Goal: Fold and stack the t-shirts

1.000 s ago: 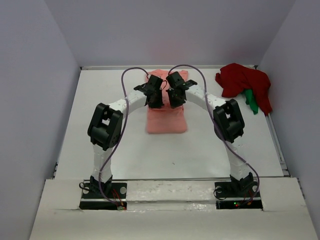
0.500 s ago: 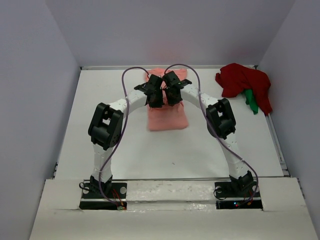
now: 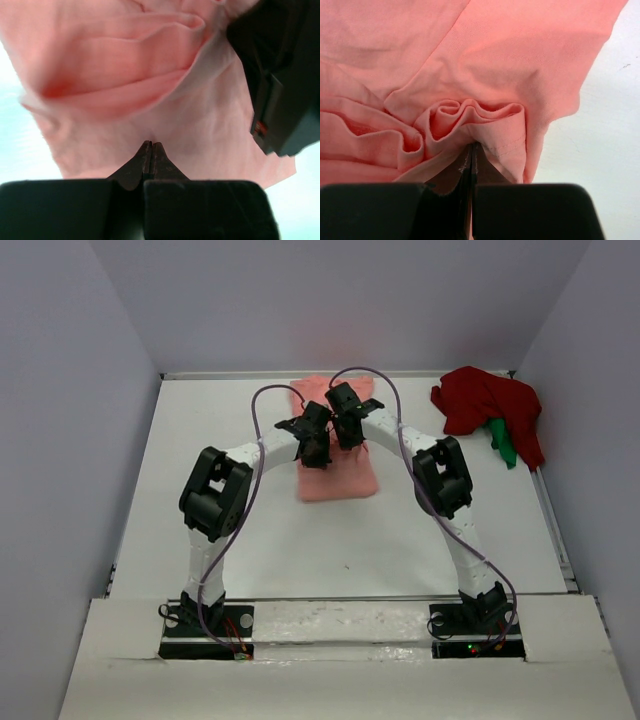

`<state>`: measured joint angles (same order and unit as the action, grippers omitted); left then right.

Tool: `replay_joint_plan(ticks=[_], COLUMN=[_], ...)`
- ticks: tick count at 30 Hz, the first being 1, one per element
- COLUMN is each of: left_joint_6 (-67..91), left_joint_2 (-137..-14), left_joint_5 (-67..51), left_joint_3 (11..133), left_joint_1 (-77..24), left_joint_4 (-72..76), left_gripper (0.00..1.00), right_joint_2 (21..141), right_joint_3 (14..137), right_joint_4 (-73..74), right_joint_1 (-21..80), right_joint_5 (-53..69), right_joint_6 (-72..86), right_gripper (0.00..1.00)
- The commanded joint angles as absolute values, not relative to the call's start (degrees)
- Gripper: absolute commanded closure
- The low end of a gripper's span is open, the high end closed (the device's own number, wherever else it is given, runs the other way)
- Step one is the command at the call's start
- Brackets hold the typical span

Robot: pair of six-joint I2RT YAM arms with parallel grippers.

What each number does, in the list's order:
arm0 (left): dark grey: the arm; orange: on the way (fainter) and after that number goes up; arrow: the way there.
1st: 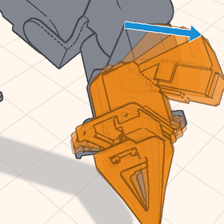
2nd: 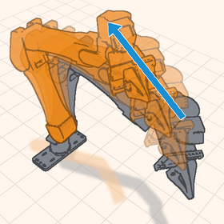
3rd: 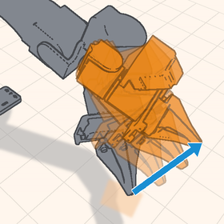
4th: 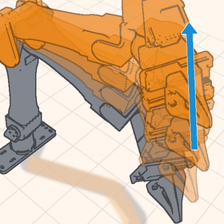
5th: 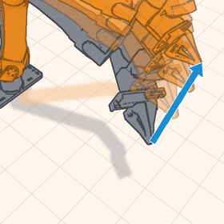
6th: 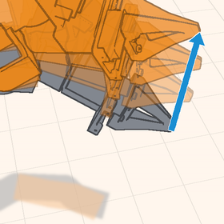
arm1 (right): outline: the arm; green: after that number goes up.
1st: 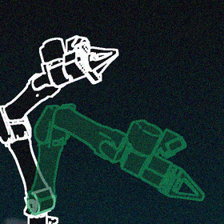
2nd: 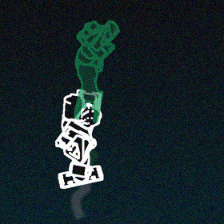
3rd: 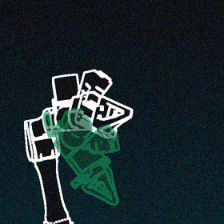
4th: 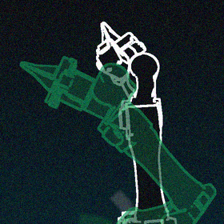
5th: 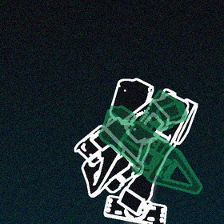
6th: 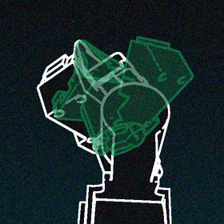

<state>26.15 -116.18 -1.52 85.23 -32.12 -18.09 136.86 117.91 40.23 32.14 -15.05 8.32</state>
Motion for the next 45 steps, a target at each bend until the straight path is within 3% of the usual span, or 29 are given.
replay_joint_plan(ticks=[1, 14, 23, 29, 36, 45], left_joint_6=[26.02, 24.79, 24.35, 23.64, 23.2, 23.29], left_joint_2=[-113.38, -116.45, -119.35, -118.31, -116.28, -115.49], left_joint_5=[-1.59, 0.44, 0.26, -2.19, -4.3, -7.56], left_joint_3=[83.76, 90.44, 92.99, 92.82, 92.37, 91.32], left_joint_1=[-35.59, -35.95, -34.37, -29.9, -24.7, -24.35], left_joint_4=[-16.79, -19.16, -19.34, -19.78, -19.6, -17.93], left_gripper=[1.0, 1.0, 1.0, 1.0, 1.0, 1.0], right_joint_2=[132.89, 124.2, 110.85, 105.47, 102.04, 102.39], right_joint_3=[119.88, 117.25, 101.53, 91.6, 90.09, 78.85], right_joint_4=[38.94, 39.9, 39.38, 38.67, 40.69, 32.18], right_joint_1=[31.55, 32.07, 34.27, 34.28, 34.28, 34.28], right_joint_5=[-17.06, -19.95, -17.31, -22.3, -24.43, -13.37], right_joint_6=[6.07, 5.97, 11.51, 14.94, 15.55, 16.0], right_gripper=[1.0, 1.0, 1.0, 1.0, 1.0, 1.0])
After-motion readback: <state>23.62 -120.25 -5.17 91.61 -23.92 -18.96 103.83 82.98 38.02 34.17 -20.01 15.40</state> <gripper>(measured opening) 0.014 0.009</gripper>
